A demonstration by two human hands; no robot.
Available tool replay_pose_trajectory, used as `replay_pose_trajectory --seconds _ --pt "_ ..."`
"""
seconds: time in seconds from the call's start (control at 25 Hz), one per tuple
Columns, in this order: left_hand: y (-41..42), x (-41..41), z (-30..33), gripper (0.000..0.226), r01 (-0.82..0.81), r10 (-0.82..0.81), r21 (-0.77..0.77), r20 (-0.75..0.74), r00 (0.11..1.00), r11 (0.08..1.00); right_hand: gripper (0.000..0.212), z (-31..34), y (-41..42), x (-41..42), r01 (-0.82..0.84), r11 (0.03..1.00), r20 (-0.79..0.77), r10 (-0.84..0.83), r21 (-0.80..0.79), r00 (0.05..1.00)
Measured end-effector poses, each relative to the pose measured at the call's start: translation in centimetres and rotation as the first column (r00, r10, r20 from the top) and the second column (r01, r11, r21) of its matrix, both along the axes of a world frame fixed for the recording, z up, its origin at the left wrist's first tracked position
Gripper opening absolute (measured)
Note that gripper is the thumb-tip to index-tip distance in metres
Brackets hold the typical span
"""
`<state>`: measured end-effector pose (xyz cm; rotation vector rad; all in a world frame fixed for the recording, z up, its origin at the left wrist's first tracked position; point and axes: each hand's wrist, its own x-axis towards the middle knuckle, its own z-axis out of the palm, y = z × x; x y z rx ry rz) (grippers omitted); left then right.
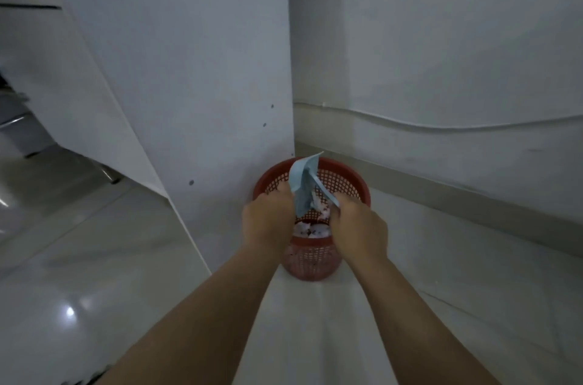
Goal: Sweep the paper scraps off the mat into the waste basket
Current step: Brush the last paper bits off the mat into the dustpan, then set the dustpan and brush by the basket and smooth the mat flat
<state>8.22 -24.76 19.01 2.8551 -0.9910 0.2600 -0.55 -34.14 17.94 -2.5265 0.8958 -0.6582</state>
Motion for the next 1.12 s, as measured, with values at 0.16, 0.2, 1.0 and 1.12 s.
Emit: replay_pose_trajectory --seconds 0.16,0.2,1.0,1.12 --pt "1.0 0.4 0.3 0.023 0.028 -0.028 -0.022 0.013 1.0 0.999 0.026 -0.5 0.2 0.2 -0.004 1.0 0.02 0.004 0.009 1.0" --pt "1.2 0.5 0.3 0.023 0.001 -0.004 -0.1 -0.038 0.999 0.995 0.026 -0.5 0.6 0.2 -0.008 1.0 0.034 0.007 0.012 0.999" --pt "20.6 -8.4 -11.6 0.048 -0.899 -0.288 -0.364 -0.912 0.291 0.244 0.028 -10.6 17.3 -3.3 -0.467 0.722 -0.069 0.507 -0.511 0.859" --pt "20.6 -8.9 -15.0 0.051 -0.91 -0.281 -0.312 -0.931 0.234 0.274 0.029 -13.2 17.9 -3.2 -0.468 0.751 -0.119 0.471 -0.465 0.874"
